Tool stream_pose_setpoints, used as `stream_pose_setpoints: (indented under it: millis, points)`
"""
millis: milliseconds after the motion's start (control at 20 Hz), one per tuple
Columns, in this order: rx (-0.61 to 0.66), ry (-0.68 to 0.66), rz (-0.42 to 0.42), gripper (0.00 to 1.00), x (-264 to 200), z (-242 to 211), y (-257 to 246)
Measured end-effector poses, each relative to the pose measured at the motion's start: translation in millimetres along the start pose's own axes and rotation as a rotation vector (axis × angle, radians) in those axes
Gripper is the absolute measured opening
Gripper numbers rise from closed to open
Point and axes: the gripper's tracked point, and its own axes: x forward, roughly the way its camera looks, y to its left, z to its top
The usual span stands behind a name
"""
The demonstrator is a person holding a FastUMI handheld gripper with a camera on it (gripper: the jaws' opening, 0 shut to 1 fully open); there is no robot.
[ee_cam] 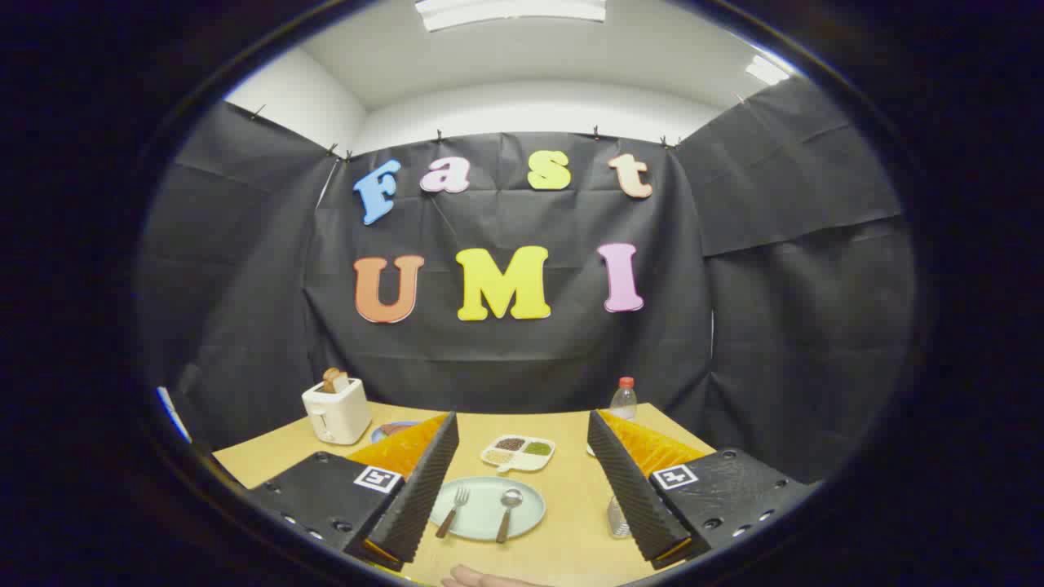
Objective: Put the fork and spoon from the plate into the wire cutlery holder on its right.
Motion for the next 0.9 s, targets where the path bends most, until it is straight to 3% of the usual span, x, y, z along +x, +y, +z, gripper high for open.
stream_pose_setpoints:
  millis: [200, 350, 900]
  points:
    - [0.036, 0.04, 0.024, 0.96, 3.1, -12.1, 14.8]
    - [0.038, 0.009, -0.041, 0.97, 10.7, -6.0, 0.0]
    - [0.007, 0.053, -0.058, 0.95, 33.2, -20.6, -0.6]
